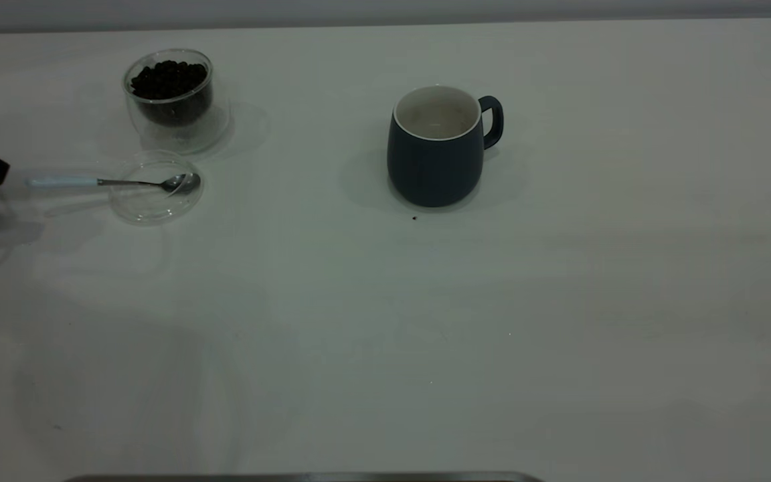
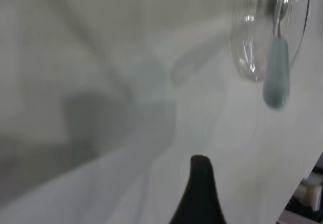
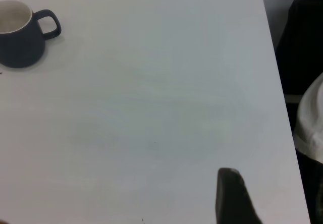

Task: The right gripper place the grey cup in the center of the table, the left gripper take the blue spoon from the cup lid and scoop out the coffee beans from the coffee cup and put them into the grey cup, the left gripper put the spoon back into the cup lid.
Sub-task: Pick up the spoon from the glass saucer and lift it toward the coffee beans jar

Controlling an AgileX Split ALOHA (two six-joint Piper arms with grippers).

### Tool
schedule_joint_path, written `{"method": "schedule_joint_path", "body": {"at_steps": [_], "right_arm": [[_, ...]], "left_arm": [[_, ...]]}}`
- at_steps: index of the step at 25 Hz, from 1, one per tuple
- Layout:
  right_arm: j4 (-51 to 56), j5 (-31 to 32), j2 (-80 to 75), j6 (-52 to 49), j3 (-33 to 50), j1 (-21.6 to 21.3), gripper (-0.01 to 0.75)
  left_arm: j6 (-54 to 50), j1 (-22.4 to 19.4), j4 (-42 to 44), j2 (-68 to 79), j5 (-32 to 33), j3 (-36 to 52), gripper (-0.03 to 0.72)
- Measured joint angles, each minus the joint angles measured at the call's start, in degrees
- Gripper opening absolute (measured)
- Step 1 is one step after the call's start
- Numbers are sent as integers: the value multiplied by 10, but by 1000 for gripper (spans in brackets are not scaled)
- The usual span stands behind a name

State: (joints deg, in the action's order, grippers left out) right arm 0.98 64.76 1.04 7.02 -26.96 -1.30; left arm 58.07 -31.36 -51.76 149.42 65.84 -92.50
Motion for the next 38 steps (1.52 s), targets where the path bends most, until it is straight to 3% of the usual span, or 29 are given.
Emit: {"method": "schedule_joint_path", "body": {"at_steps": [9,16,33,38], "right_arm": [[0,0,0,0,0,0,363],[0,0,0,0,0,0,363],[0,0,0,0,0,0,363],[0,0,0,0,0,0,363]], "left_arm": [[32,43,-71,37,1,-11,683],[42,51,-84,38,1,-11,639],[61,51,-84,38,-1,-11,155],[63,51,-84,38,4,-11,135]]}}
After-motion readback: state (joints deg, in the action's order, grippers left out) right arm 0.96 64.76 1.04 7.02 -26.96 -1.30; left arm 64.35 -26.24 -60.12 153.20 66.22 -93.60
